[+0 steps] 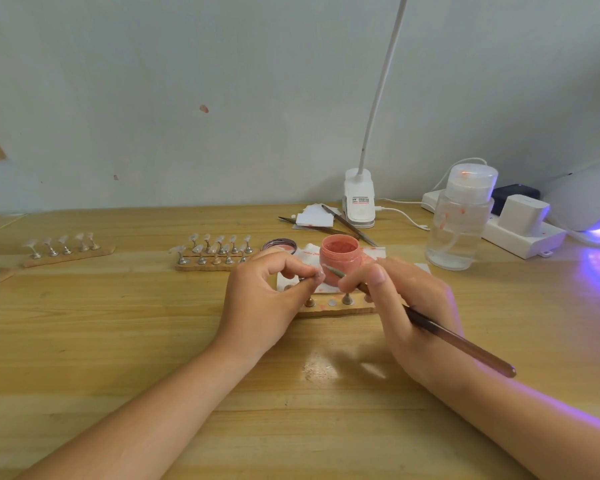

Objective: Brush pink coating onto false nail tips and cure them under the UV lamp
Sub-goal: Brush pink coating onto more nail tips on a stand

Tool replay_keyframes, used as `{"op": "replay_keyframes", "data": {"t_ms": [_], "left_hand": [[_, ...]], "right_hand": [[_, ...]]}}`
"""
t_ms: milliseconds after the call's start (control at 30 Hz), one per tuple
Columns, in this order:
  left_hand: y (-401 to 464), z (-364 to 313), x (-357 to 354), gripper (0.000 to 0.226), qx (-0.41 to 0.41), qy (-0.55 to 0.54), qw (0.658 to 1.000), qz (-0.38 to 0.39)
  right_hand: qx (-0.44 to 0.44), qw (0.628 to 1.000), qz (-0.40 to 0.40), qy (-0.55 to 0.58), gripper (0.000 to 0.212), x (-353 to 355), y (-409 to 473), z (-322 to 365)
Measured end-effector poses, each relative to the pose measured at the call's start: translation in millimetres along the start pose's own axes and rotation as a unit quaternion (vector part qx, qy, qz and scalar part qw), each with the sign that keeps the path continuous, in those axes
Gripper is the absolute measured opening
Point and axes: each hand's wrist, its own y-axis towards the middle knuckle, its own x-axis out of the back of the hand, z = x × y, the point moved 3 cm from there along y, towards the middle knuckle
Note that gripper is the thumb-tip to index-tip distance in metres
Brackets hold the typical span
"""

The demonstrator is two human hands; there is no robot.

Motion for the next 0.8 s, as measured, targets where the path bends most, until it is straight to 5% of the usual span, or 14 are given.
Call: {"op": "replay_keyframes", "data": {"t_ms": [800], "left_hand": [[-0.6, 4.9, 0.2, 0.023, 0.019, -0.006, 1.000, 0.005]], "right_hand": [[-0.062, 0.995, -0.009, 0.073, 0.043, 2.1, -1.6, -2.3]]}}
